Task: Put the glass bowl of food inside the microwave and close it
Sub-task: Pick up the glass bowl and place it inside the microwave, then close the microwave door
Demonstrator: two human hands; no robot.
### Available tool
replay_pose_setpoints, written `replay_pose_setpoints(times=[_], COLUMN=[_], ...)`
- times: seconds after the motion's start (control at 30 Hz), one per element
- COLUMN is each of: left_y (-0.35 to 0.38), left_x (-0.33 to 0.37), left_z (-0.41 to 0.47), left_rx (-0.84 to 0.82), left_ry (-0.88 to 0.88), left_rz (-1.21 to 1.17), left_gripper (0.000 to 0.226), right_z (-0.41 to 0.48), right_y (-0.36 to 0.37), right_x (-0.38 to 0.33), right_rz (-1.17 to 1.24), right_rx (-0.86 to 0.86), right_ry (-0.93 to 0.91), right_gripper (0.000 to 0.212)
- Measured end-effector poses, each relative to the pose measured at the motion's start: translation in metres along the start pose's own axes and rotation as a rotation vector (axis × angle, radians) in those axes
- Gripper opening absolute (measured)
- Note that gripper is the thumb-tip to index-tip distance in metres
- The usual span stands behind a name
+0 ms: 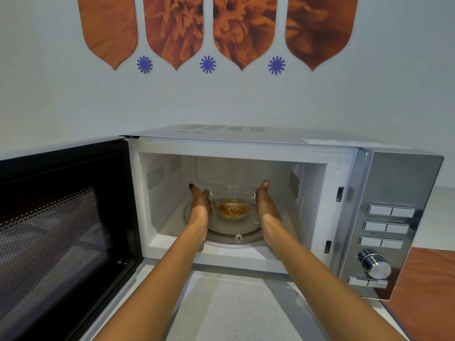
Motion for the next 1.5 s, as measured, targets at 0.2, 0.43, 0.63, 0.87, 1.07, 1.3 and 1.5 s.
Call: replay_pose_setpoints(times=[0.2, 0.43, 0.63, 0.87, 1.07, 1.3, 1.5], left_y=[0.000, -0.001, -0.013, -0.038, -0.075, -0.125, -0.171], left_x=[0.005, 0.001, -0.002, 0.005, 0.028, 0.050, 0.071], left_z=[-0.021, -0.087, -0.150, -0.232, -0.300, -0.361, -0.401], left_rx=[0.030, 0.341, 0.361, 0.463, 0.670, 0.978, 1.099], left_ry=[0.027, 0.325, 0.614, 0.834, 1.027, 1.158, 1.197], left_rz=[-0.038, 0.296, 0.304, 0.433, 0.623, 0.944, 1.131], left_gripper=[0.066, 0.053, 0.048, 0.035, 0.025, 0.028, 0.026], right_z=[-0.054, -0.095, -0.150, -0.224, -0.285, -0.331, -0.358], right_y=[-0.005, -0.016, -0.018, -0.007, 0.019, 0.060, 0.095], right_x=[-0.007, -0.001, -0.011, -0.020, -0.021, -0.016, -0.017], right_rz=[-0.128, -0.199, -0.163, -0.096, -0.061, -0.068, -0.023], right_rx=[0.007, 0.033, 0.047, -0.010, -0.108, -0.267, -0.490], right_ry=[-0.243, -0.854, -1.190, -1.346, -1.411, -1.458, -1.412], right_gripper=[0.059, 0.034, 0.038, 0.036, 0.029, 0.023, 0.029])
Point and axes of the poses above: each hand's wrist, its own z-axis towards the middle knuckle, its own y-axis out of the palm, x = y × z, the point moved 1 cm from there along z, towards the middle knuckle, and after that the axes turned 13 degrees about z, right-handed, at the moved point
